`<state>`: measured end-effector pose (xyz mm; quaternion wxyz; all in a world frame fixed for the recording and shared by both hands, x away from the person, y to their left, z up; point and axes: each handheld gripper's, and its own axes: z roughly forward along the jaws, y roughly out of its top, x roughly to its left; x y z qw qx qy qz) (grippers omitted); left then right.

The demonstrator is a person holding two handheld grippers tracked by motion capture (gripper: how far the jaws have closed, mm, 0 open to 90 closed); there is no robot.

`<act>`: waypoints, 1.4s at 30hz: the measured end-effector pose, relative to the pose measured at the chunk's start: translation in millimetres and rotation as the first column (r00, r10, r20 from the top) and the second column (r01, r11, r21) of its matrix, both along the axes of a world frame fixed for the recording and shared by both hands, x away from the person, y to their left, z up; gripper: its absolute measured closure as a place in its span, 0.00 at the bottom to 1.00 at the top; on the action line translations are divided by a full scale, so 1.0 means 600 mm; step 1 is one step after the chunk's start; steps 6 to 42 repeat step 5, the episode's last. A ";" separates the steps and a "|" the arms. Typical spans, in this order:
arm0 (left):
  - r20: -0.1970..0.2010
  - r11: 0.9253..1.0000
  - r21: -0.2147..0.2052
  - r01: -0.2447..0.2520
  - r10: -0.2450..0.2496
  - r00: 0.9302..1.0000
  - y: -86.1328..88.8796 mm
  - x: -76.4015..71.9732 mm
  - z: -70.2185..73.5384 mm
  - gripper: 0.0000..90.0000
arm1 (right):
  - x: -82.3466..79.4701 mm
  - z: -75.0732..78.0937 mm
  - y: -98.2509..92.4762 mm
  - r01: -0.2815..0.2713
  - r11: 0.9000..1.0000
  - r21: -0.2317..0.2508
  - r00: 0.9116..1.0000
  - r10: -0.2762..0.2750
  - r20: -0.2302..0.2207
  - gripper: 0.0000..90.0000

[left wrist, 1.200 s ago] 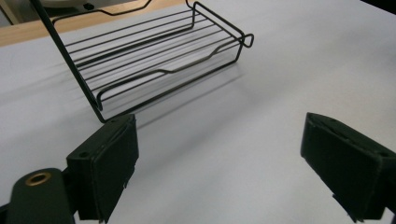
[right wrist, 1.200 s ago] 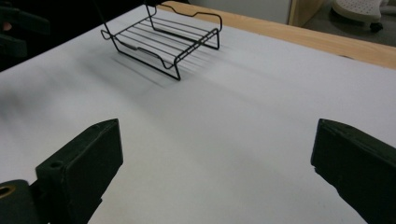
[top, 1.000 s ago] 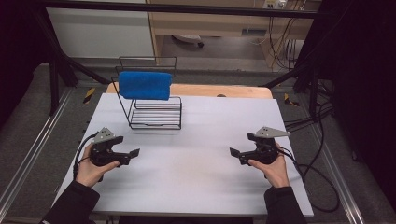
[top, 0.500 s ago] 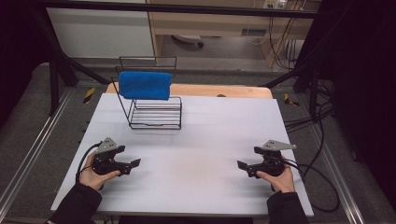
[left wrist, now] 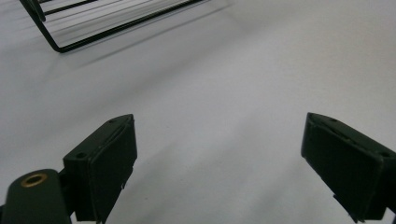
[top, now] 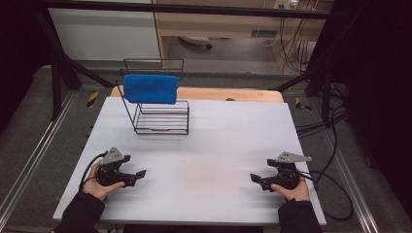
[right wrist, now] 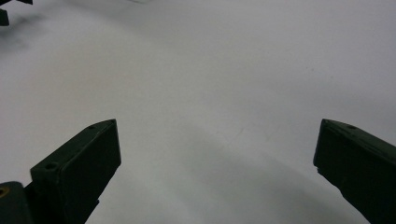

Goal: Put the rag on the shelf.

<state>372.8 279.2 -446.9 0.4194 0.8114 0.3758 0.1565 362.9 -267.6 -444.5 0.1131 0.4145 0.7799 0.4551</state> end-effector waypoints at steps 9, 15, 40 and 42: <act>0.002 1.000 0.009 0.004 -0.004 1.000 0.000 -0.001 -0.002 0.12 | 0.000 -0.002 0.001 -0.006 1.000 -0.024 1.000 0.005 -0.008 0.01; 0.002 1.000 0.009 0.004 -0.004 1.000 0.000 -0.001 -0.002 0.12 | 0.000 -0.002 0.001 -0.006 1.000 -0.024 1.000 0.005 -0.008 0.01; 0.002 1.000 0.009 0.004 -0.004 1.000 0.000 -0.001 -0.002 0.12 | 0.000 -0.002 0.001 -0.006 1.000 -0.024 1.000 0.005 -0.008 0.01; 0.002 1.000 0.009 0.004 -0.004 1.000 0.000 -0.001 -0.002 0.12 | 0.000 -0.002 0.001 -0.006 1.000 -0.024 1.000 0.005 -0.008 0.01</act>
